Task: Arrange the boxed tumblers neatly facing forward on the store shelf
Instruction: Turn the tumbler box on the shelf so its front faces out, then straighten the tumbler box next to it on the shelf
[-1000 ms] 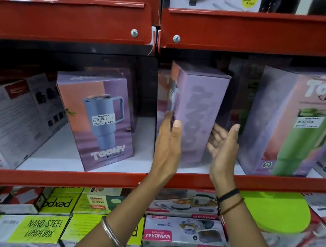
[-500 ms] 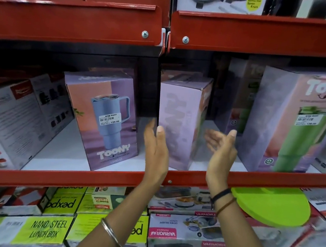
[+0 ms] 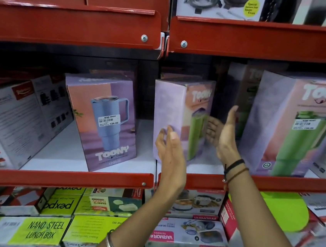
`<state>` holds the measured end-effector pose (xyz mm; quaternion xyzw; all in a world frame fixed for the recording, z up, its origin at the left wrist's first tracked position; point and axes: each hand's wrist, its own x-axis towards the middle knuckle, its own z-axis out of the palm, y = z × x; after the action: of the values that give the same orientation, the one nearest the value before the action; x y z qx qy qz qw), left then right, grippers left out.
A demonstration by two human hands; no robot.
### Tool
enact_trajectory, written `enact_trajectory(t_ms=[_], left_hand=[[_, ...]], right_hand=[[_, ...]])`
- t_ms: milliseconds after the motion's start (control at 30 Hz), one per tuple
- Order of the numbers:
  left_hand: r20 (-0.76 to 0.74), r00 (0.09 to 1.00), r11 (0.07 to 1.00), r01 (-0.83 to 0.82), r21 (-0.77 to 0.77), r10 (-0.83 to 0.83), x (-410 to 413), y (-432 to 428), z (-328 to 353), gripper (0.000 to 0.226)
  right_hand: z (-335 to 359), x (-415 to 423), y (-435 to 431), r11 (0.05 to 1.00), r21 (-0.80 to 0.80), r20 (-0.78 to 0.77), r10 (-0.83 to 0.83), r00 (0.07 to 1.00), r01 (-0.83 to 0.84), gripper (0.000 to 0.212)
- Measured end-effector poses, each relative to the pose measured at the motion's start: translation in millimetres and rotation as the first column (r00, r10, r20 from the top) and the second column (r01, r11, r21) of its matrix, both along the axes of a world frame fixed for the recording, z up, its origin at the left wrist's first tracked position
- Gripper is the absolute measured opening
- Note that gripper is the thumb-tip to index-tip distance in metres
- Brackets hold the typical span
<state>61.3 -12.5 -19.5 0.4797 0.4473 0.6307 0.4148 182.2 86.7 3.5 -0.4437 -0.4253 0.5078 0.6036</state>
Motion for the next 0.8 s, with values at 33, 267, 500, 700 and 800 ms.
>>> enact_trajectory(t_ms=[33,267,500,700,800], left_hand=[[0.009,1.000,1.000,0.013,-0.005,-0.013,-7,8,1,0.079],[0.010,0.993,0.992,0.118,-0.054,-0.118,-39,39,7,0.099],[-0.040,0.996,0.996,0.078,-0.040,-0.079,-50,52,-5,0.096],[-0.010,0.997,0.994,-0.069,0.088,0.070,-53,35,-8,0.080],[0.003,0.992,0.943,-0.122,0.309,0.127,-63,8,-5,0.058]], right_hand=[[0,2,-4,1.000,0.005,0.004,-0.016,1.000,0.016,0.096],[-6,2,-31,0.995,0.074,-0.027,-0.066,0.997,0.068,0.085],[-28,-7,-34,0.990,0.095,-0.127,-0.095,0.987,0.107,0.075],[-37,-29,-48,0.893,0.194,-0.111,-0.391,0.914,0.406,0.062],[-39,-53,-73,0.789,0.368,-0.132,-0.479,0.868,0.492,0.057]])
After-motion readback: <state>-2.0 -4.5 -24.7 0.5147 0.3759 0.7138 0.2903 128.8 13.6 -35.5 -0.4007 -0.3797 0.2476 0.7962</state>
